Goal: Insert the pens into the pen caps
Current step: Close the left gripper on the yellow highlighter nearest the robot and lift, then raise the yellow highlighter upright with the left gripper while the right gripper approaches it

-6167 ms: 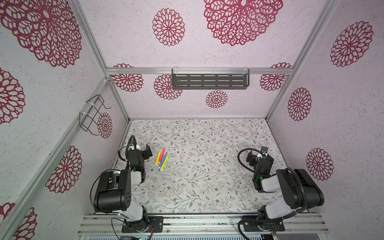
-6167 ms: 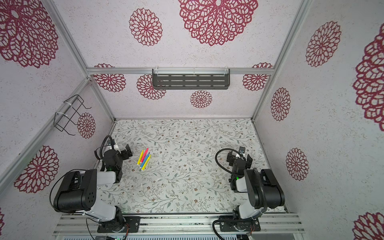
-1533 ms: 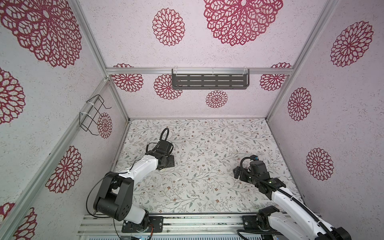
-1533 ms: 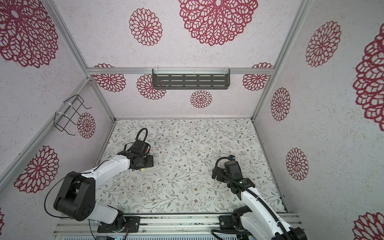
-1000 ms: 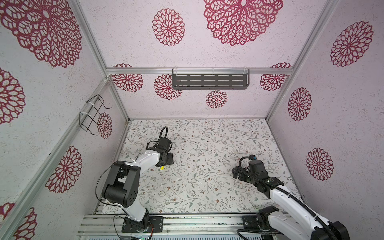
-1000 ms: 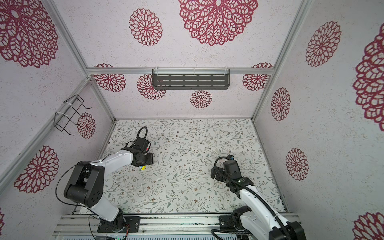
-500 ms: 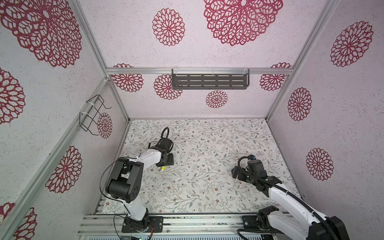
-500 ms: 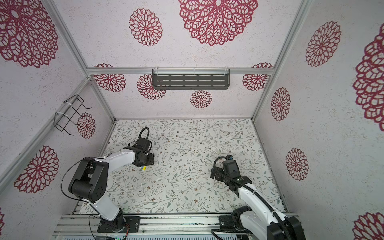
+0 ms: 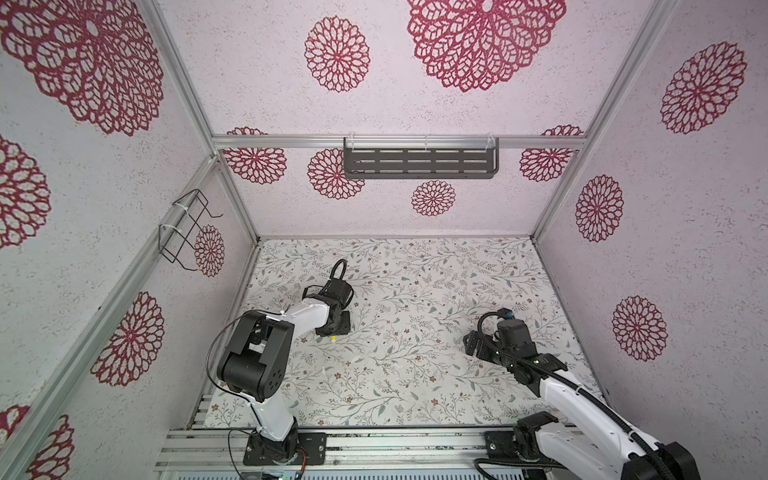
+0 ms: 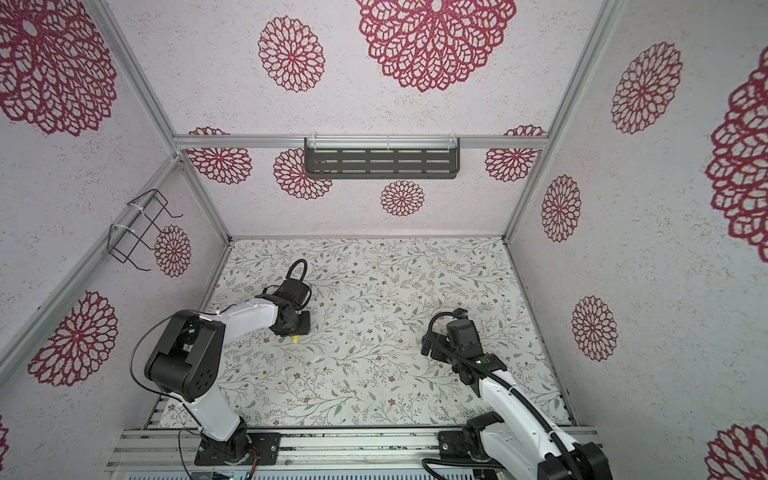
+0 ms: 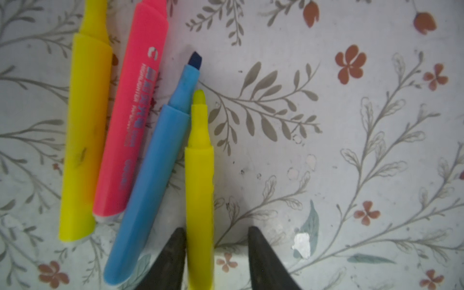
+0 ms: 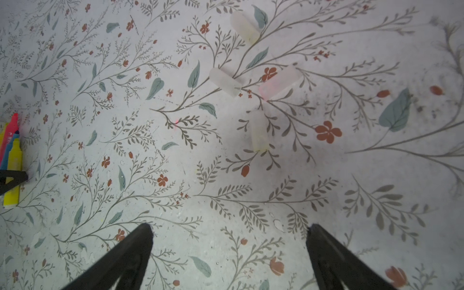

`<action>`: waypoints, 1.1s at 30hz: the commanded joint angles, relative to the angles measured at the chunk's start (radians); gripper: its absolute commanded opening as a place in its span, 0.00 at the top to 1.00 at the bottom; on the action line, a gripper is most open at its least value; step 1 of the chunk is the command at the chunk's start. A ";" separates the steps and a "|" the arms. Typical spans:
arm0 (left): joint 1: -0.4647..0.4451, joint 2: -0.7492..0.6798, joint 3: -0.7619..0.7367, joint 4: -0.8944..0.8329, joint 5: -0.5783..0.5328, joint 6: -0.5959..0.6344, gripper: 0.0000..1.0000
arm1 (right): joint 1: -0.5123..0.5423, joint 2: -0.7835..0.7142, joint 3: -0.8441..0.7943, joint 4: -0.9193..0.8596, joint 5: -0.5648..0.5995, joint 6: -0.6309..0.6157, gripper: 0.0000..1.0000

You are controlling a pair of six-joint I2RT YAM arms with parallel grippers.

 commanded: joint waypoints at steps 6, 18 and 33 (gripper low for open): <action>-0.018 0.042 -0.010 -0.019 0.010 0.002 0.82 | 0.005 -0.035 0.040 -0.033 0.002 0.009 0.01; -0.050 -0.033 -0.051 0.014 0.070 0.026 1.00 | 0.005 -0.072 0.040 -0.064 0.005 0.023 0.01; -0.186 -0.265 -0.128 0.114 0.184 0.022 1.00 | 0.007 -0.098 0.048 -0.008 -0.150 0.019 0.03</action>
